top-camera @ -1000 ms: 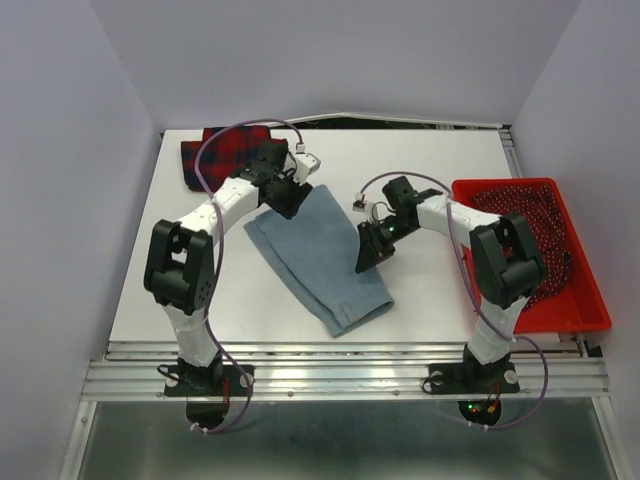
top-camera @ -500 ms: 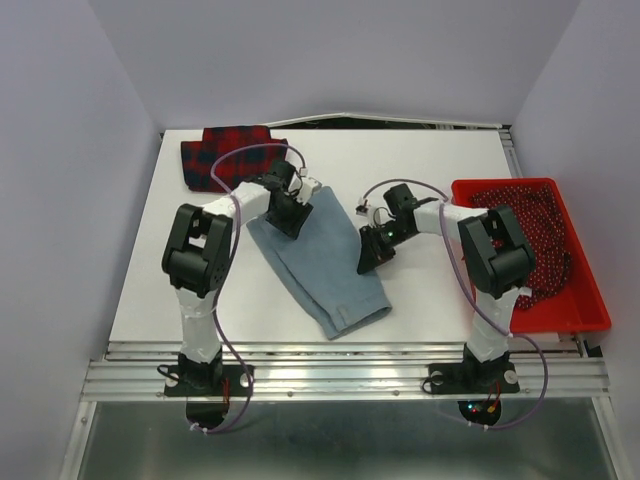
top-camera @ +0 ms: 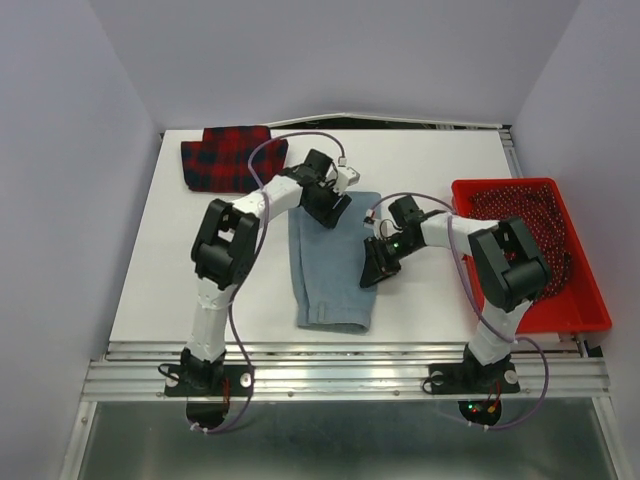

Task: Fold and stack the skirts
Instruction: Fold the skirt

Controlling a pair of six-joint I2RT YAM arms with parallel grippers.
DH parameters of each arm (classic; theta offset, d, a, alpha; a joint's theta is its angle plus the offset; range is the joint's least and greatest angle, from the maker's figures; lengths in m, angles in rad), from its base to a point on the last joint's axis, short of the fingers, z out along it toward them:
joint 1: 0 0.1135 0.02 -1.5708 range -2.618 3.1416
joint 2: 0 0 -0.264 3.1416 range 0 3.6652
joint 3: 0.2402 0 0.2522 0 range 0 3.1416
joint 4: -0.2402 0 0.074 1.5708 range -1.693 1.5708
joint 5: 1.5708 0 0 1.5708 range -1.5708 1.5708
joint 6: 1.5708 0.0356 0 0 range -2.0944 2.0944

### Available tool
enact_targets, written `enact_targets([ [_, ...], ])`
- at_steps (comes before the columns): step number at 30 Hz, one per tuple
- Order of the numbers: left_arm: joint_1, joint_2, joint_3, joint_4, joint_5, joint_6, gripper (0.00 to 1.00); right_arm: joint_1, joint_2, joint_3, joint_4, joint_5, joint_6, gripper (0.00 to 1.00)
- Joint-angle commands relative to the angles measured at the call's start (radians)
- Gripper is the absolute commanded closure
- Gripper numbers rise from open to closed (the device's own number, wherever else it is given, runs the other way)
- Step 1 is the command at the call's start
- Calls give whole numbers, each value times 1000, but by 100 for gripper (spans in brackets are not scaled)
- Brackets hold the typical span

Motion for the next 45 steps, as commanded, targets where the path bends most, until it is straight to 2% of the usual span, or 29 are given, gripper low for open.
enact_targets([
  [1,10,-328,-152,74,-23,67,29,8,-108,108,-18,20,69,63],
  [2,10,-394,-206,85,-38,92,26,8,-117,152,-18,26,79,62],
  [3,10,-530,-252,93,-53,116,25,8,-125,174,-21,33,85,60],
  [5,11,-666,-411,102,-60,194,24,-1,-131,206,-22,45,96,54],
  [6,10,-795,-465,102,-37,218,21,-1,-128,229,-22,46,97,51],
  [8,2,-916,-618,95,-11,292,20,-1,-101,250,-25,48,94,50],
  [10,-30,-1063,-740,79,-1,343,12,-1,-68,283,-38,45,84,46],
  [14,-192,-1181,-908,85,-63,368,7,-1,16,342,-47,65,41,33],
  [15,-272,-1201,-938,105,-108,359,5,-1,53,356,-50,69,36,31],
  [17,-399,-1215,-1022,166,-148,333,5,-1,85,399,-53,98,19,24],
  [18,-435,-1220,-1044,191,-196,324,5,-1,108,412,-54,103,13,21],
  [20,-466,-1208,-1080,240,-201,305,5,-1,126,438,-50,122,1,15],
  [27,-663,-1114,-1143,346,-311,313,8,-1,220,436,-51,129,-15,15],
  [32,-717,-1031,-1156,392,-327,330,18,-1,248,401,-50,134,-24,17],
  [35,-720,-1019,-1166,406,-320,348,20,-1,251,393,-50,137,-28,17],
  [45,-750,-892,-1193,392,-301,414,39,-1,275,407,-53,148,-27,18],
])
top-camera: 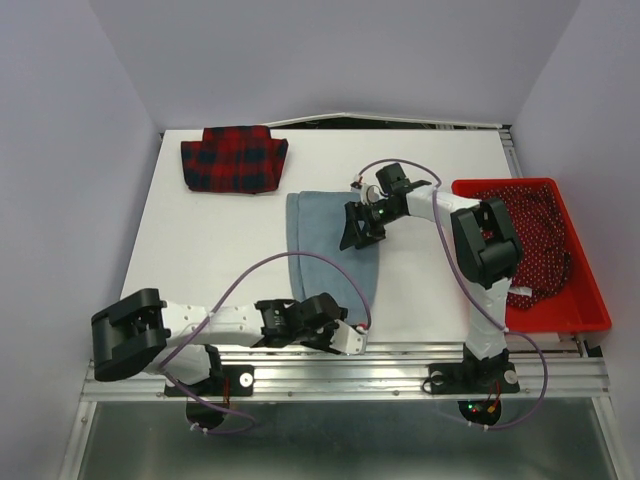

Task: Fold and stack the skirts
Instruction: Fold the skirt

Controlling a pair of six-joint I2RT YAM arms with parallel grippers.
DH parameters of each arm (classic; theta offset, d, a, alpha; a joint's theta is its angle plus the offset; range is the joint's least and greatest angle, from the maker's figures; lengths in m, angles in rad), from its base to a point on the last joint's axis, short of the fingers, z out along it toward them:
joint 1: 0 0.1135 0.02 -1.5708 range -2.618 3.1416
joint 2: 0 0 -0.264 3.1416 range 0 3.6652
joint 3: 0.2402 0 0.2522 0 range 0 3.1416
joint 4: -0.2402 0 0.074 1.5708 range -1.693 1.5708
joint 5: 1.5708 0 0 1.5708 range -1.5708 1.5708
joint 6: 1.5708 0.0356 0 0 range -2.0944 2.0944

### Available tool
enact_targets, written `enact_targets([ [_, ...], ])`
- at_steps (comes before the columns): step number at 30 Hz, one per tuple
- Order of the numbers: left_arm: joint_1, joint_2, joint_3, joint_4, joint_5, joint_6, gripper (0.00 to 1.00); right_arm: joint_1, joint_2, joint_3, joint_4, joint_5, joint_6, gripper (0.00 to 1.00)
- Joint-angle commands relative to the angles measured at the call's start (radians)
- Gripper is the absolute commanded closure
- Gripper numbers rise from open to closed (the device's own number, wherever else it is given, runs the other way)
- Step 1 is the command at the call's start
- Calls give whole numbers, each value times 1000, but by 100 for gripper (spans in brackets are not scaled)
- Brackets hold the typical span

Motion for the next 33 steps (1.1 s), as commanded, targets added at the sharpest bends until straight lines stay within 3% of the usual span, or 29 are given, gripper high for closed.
enact_targets([
  [1,-10,45,-31,16,7,33,39,8,60,-4,-21,52,-25,18],
  [7,-16,133,-53,68,-28,47,40,8,71,5,-22,54,-25,18],
  [11,-16,196,-24,53,-28,30,69,8,72,2,-24,51,-34,18],
  [15,-17,118,47,-45,55,-5,100,8,54,-4,-47,34,-68,19],
  [21,-17,32,209,-286,219,-71,100,8,-29,60,-55,48,-101,17],
  [25,-17,9,288,-382,319,-122,100,8,-46,235,-53,123,-101,17],
  [27,-17,4,301,-411,357,-145,100,-1,-11,293,-50,169,-95,25],
  [29,-19,2,314,-427,372,-139,100,-10,49,371,-52,196,-86,38],
  [33,-19,5,334,-439,392,-134,100,-10,132,447,-33,174,-86,51],
])
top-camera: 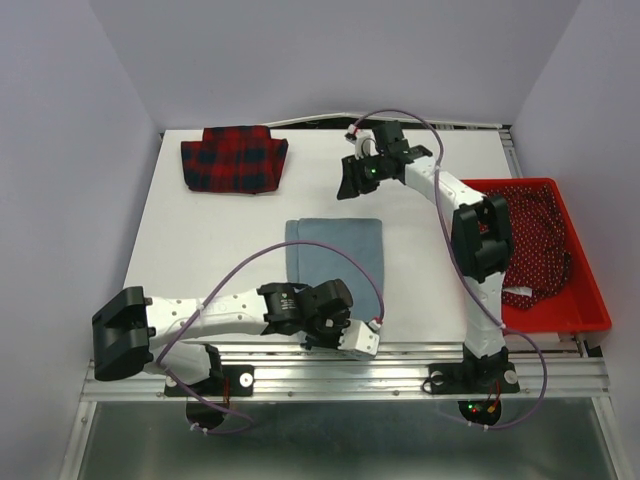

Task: Fold and stack the skirts
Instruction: Fold the skirt

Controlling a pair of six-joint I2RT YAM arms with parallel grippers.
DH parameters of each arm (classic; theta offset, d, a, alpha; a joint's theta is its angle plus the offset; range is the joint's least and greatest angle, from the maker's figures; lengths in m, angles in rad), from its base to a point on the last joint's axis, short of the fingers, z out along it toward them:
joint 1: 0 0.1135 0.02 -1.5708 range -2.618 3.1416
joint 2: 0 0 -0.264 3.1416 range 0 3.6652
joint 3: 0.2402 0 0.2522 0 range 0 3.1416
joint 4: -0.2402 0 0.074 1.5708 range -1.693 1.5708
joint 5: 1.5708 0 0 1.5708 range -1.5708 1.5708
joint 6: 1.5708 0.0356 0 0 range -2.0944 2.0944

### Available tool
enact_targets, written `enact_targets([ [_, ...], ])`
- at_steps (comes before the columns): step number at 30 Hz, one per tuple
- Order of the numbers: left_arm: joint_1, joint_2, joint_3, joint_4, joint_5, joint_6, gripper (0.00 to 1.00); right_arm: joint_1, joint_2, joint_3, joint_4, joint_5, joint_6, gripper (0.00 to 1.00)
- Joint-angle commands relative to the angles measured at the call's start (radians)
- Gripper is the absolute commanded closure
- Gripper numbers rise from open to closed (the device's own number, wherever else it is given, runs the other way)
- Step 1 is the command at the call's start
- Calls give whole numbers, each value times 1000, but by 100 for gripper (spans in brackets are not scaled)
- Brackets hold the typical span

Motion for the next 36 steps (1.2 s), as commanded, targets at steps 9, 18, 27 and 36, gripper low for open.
enact_targets([
  [9,15,1,206,-137,173,-61,100,-7,193,-40,30,-123,-43,74],
  [18,205,70,366,-256,314,13,100,34,127,-251,44,-255,-89,83],
  [27,406,211,553,-330,297,184,100,79,101,-330,35,-315,-118,82],
  [36,515,338,539,-227,233,260,100,88,111,-325,6,-350,-133,82],
])
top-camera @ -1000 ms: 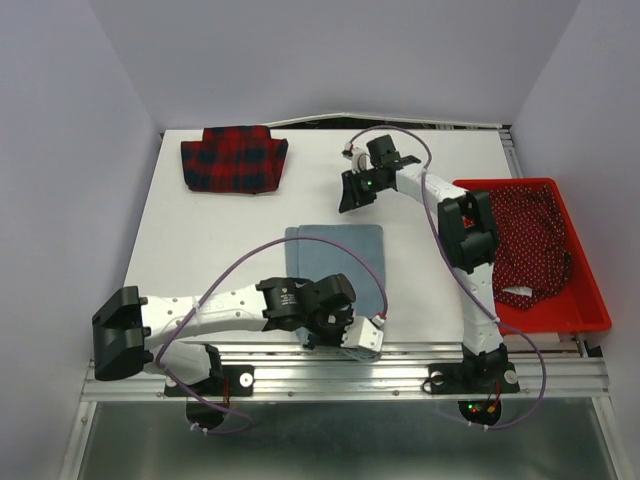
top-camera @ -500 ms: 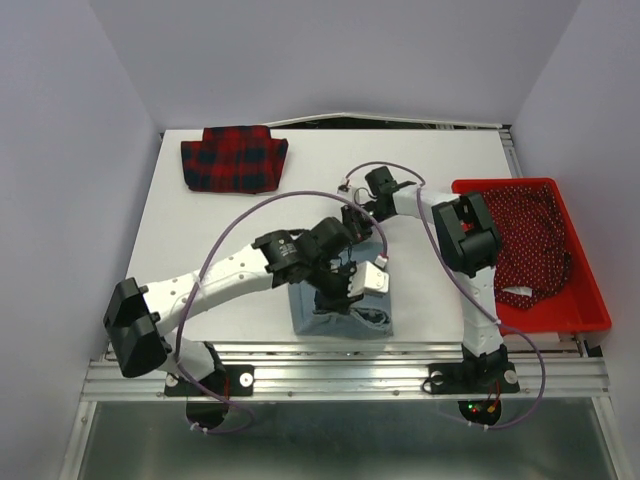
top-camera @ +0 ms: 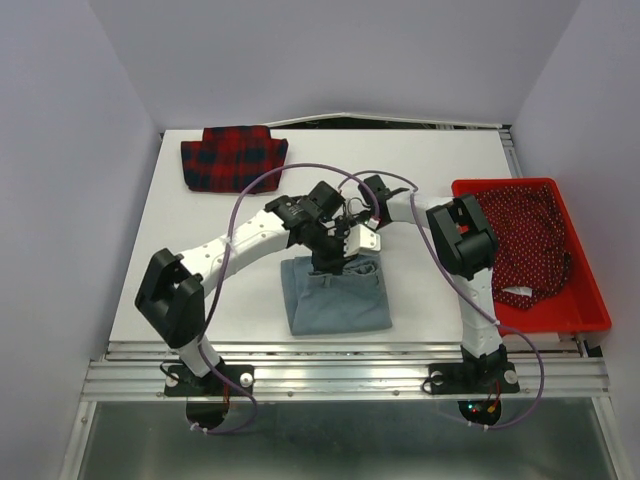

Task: Fold and stack the skirts
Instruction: Fold the skirt

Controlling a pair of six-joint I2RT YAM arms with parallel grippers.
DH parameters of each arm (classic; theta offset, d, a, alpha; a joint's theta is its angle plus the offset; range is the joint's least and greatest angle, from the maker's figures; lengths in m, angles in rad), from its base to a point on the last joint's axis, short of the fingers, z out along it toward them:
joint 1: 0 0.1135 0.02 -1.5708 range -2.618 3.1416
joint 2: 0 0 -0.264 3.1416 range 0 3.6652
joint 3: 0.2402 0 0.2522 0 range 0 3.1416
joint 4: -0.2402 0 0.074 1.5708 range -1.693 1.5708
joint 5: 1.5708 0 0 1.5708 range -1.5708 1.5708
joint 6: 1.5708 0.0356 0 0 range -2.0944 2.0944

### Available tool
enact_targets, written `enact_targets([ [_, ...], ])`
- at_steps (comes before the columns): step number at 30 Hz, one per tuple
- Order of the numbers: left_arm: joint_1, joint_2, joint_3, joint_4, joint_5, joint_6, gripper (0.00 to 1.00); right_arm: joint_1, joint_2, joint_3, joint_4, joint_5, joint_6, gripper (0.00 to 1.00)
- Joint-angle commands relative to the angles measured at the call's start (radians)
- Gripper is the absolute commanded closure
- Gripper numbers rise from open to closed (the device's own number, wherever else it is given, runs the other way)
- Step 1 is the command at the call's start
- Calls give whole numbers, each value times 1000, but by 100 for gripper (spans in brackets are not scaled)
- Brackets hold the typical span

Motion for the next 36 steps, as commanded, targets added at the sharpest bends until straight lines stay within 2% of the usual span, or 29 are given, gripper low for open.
enact_targets([
  [1,52,42,30,66,-45,69,100,16,-1,-20,-50,25,-45,82],
  [7,112,111,24,146,-74,92,100,16,11,-13,-62,11,-50,82],
  [16,119,157,-22,261,-117,103,100,25,34,8,-76,-11,-49,81],
  [26,118,182,-139,422,-195,85,90,25,59,56,-93,31,-38,76],
  [29,119,182,-186,493,-230,62,82,25,63,74,-90,122,-26,68],
  [30,119,182,-191,501,-238,57,80,25,65,82,-90,199,-18,62],
  [32,118,187,-196,508,-246,53,74,25,60,100,-87,254,0,54],
  [33,118,188,-194,508,-246,50,68,25,57,106,-84,293,28,48],
  [35,118,191,-199,510,-247,48,64,2,44,135,-76,330,48,40],
  [36,116,188,-199,513,-247,43,57,-7,37,152,-76,356,74,36],
])
